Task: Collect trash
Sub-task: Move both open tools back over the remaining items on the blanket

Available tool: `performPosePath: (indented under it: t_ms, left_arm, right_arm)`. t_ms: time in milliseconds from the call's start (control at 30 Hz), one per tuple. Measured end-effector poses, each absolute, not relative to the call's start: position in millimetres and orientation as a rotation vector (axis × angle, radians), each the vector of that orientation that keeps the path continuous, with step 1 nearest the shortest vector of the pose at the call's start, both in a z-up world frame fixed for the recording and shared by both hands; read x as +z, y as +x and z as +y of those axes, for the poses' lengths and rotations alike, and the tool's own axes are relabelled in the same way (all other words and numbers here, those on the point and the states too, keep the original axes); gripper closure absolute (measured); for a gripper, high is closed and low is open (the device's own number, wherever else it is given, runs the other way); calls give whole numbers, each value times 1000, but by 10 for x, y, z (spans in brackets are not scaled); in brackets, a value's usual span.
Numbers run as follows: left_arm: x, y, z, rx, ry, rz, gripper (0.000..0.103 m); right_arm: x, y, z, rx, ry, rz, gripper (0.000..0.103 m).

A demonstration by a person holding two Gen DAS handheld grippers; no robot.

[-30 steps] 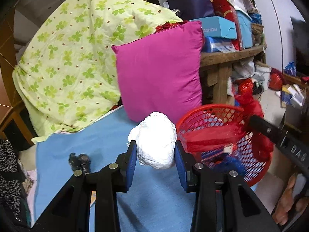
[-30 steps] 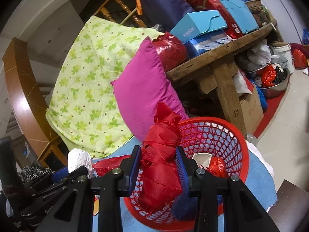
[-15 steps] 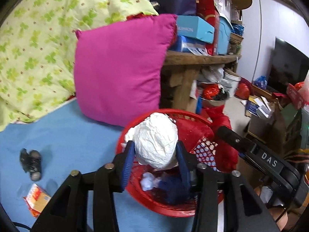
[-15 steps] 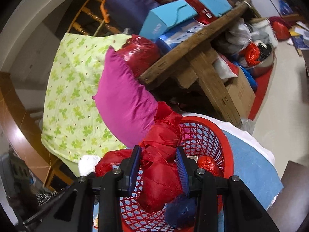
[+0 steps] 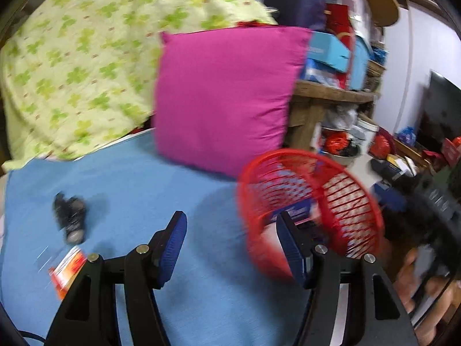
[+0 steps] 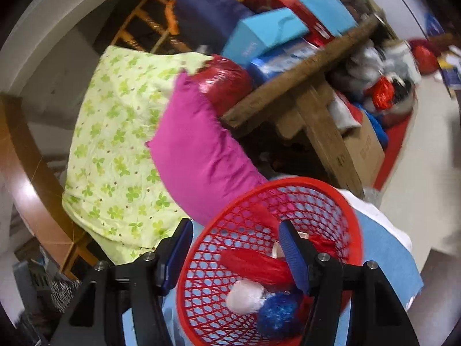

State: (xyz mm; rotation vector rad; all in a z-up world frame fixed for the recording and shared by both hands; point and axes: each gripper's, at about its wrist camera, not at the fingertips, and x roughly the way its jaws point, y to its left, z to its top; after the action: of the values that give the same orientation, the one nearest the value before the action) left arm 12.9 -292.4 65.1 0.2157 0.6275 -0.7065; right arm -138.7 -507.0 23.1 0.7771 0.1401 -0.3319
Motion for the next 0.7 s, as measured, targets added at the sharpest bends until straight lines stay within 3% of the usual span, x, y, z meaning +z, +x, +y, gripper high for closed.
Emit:
performPosePath:
  t_ms: [467, 700]
  left_arm:
    - [-63, 768, -598, -157, 67, 698, 37]
    - [-333, 953, -159, -79, -2, 748, 37]
  right_arm:
    - [485, -719, -3583, -90, 413, 222, 37]
    - [253, -200, -2959, 51, 376, 396, 37]
